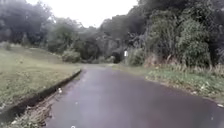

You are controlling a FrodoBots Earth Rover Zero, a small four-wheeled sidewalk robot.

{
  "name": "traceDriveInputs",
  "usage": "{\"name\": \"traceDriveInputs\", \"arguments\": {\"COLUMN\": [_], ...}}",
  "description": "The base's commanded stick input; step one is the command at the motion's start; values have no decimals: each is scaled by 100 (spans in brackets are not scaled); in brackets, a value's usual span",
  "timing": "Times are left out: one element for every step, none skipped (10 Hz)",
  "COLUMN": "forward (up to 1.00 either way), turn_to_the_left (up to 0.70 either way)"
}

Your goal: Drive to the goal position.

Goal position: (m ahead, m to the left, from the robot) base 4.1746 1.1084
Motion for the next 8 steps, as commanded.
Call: {"name": "traceDriveInputs", "arguments": {"forward": [70,70,70,70,70,70,70,70], "turn_to_the_left": [0,0,0,0,0,0,0,0]}}
